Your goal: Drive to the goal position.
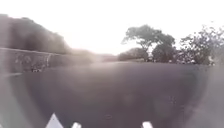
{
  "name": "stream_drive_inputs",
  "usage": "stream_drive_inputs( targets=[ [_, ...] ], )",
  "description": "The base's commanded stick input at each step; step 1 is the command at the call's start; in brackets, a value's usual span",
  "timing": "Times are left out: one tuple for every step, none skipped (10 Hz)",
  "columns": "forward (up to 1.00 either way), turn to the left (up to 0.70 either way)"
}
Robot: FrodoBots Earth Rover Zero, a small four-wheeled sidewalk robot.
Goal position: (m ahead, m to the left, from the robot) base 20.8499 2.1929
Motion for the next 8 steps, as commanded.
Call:
stream_drive_inputs(
  targets=[
    [0.7, 0.0],
    [0.7, 0.0],
    [0.7, 0.0],
    [0.7, 0.0],
    [0.7, 0.0],
    [0.7, 0.0],
    [0.7, 0.0],
    [0.7, -0.35]
  ],
)
